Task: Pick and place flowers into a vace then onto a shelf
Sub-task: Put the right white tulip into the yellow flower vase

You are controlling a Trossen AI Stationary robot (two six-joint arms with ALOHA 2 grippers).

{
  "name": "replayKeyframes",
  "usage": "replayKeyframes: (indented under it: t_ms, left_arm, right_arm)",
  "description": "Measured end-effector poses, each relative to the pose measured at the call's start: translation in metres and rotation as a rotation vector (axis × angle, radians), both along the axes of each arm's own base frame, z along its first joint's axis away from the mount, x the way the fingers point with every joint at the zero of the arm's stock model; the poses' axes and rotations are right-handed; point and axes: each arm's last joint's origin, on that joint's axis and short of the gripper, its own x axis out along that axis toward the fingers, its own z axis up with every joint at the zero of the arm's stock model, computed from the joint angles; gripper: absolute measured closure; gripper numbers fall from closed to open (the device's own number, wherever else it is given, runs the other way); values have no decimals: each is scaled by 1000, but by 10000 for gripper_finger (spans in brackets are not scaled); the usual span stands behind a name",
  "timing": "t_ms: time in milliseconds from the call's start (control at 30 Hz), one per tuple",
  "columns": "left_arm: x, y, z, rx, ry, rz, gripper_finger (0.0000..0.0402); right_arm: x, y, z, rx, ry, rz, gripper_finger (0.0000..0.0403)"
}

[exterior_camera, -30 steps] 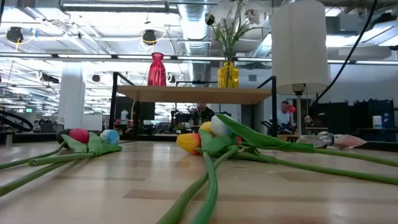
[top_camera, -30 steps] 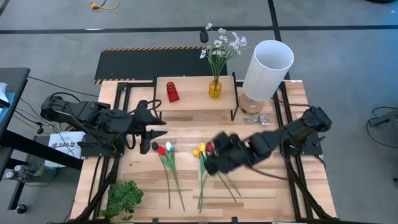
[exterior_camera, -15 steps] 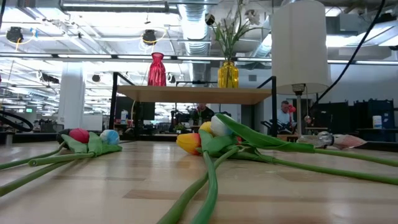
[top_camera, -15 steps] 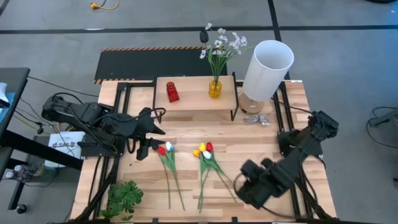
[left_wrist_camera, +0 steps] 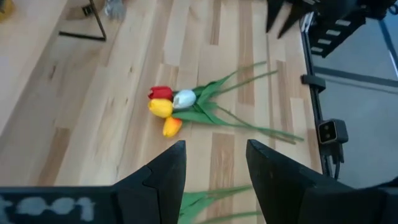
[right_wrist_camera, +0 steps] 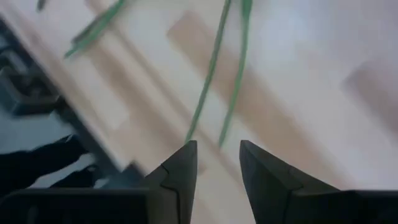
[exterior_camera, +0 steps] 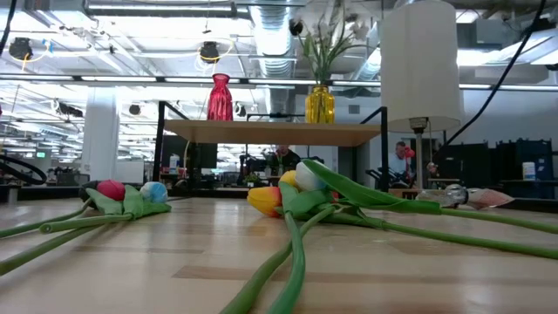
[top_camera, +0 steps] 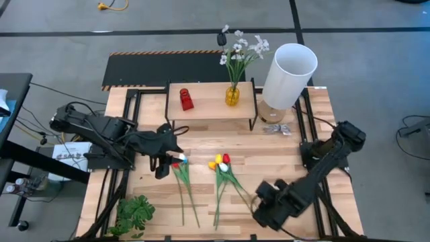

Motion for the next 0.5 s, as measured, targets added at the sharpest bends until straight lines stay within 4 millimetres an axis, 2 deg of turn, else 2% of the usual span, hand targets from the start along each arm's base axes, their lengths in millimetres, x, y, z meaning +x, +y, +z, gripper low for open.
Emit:
replayKeyframes:
  t_ms: [333, 500]
  left_arm:
    - [-1, -1, -3, -41, 39, 25, 244]
    - [-2, -5, -3, -44, 40, 12, 244]
  right_arm:
    - [49, -58, 1, -86, -7, 116, 289]
    - [62, -75, 2, -56, -18, 150, 289]
